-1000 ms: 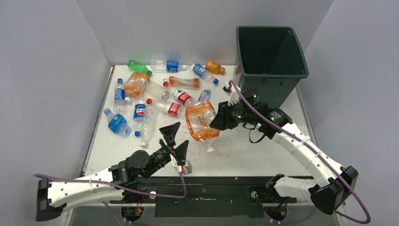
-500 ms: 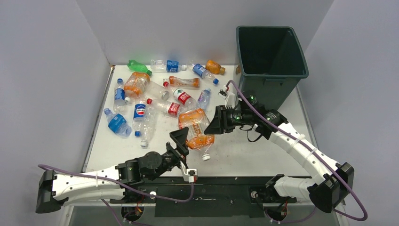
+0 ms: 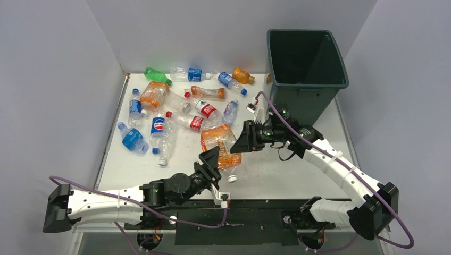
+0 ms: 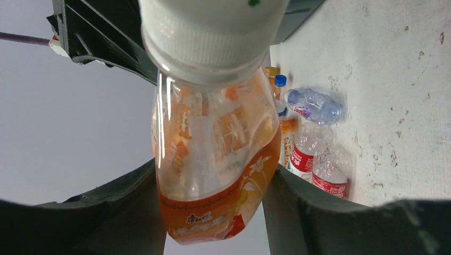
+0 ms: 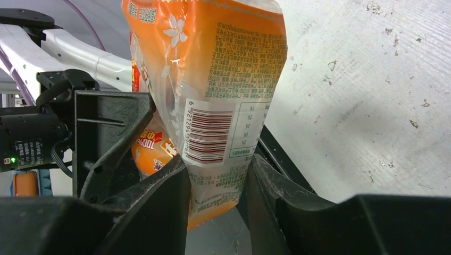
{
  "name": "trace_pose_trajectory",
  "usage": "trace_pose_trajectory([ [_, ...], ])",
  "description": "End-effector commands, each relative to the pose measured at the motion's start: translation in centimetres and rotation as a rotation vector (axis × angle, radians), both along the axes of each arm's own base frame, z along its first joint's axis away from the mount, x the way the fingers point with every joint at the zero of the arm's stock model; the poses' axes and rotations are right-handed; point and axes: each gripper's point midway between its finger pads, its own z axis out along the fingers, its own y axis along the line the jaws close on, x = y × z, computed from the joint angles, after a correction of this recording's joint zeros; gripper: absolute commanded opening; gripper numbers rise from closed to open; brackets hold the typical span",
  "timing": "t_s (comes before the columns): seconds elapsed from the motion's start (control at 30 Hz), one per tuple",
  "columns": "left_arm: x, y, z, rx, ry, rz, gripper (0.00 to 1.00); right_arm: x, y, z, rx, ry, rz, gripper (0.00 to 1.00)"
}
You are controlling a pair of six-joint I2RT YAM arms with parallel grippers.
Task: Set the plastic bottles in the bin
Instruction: Place the plastic bottle in the trash bin.
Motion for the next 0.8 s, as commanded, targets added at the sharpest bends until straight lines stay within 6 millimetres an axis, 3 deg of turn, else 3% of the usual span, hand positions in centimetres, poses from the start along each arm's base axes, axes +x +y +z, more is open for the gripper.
trace_pose_trajectory([
  [0.0, 0.2, -0.1, 3.8, -0.124, -0.030, 0.023, 0.51, 0.3, 0.6, 1.7, 0.056, -0.044, 0.019, 0.05],
  [0.03, 0.2, 0.0, 3.8, -0.130, -0.029, 0.025, 0.48, 0.3, 0.5, 1.9, 0.053, -0.052, 0.017, 0.09],
  [0.2, 0.1, 0.1, 4.2, -0.175, -0.008, 0.021, 0.30, 0.7, 0.4, 2.9, 0.049, -0.088, 0.006, 0.66],
  [0.3, 0.0, 0.2, 4.5, -0.209, 0.011, 0.018, 0.29, 1.0, 0.2, 3.8, 0.045, -0.117, -0.009, 0.84],
  [0.4, -0.1, 0.4, 5.4, -0.306, 0.091, 0.015, 0.20, 2.2, -0.6, 5.7, 0.032, -0.210, -0.087, 0.90],
  [0.47, -0.6, 0.1, 5.7, -0.354, 0.226, 0.005, 0.16, 3.8, -2.3, 7.4, 0.012, -0.328, -0.226, 0.92],
  [0.57, -2.0, -0.4, 4.1, -0.355, 0.490, -0.003, 0.13, 5.2, -5.3, 11.2, 0.080, -0.557, -0.415, 0.98],
  [0.67, -3.8, -1.6, 4.2, -0.425, 0.729, -0.062, 0.08, 4.7, -7.3, 14.0, 0.141, -0.730, -0.483, 1.00],
  [0.77, -5.7, -2.9, 5.3, -0.509, 1.004, -0.155, 0.06, 3.9, -8.3, 15.4, 0.165, -0.846, -0.486, 0.93],
])
